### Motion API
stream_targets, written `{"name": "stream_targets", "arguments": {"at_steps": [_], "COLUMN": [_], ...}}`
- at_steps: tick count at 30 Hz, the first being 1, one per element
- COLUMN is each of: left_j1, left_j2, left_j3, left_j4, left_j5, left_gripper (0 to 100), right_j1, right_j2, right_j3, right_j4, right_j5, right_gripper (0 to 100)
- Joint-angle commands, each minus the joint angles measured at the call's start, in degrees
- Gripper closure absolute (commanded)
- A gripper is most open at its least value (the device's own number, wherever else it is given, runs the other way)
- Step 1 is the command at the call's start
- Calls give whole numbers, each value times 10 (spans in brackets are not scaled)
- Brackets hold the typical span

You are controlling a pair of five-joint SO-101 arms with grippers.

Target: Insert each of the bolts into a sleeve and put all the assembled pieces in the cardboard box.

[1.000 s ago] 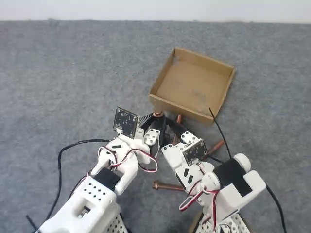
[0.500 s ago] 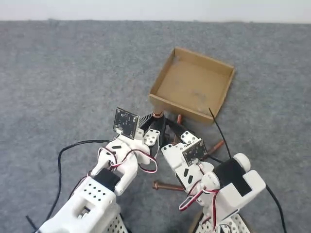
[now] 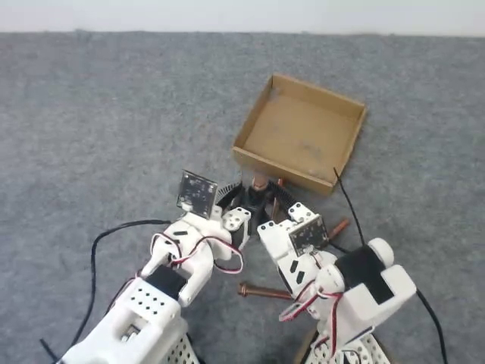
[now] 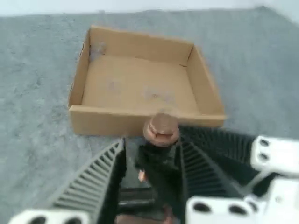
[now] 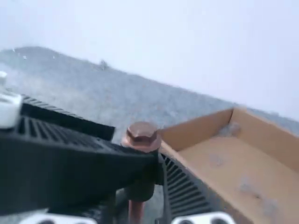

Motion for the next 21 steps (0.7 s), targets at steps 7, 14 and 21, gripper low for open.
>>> {"name": "stream_targets", "arguments": {"at_steps": [7, 14, 21], "left_j1": [2, 3, -1], "left_j2": [0, -40, -200], "left_j3": [-18, -18, -11], "left_j4": [-8, -6, 70], "left_j5": [-4, -3, 28], "left_gripper": [834, 834, 834], "right_j1": [8, 10, 39], "right_j2": [-15, -12, -12], "right_j3": [10, 0, -39], "right_j4": [-18, -14, 38], "right_j5": [-3, -3, -6], "right_gripper": [992, 992, 992]}}
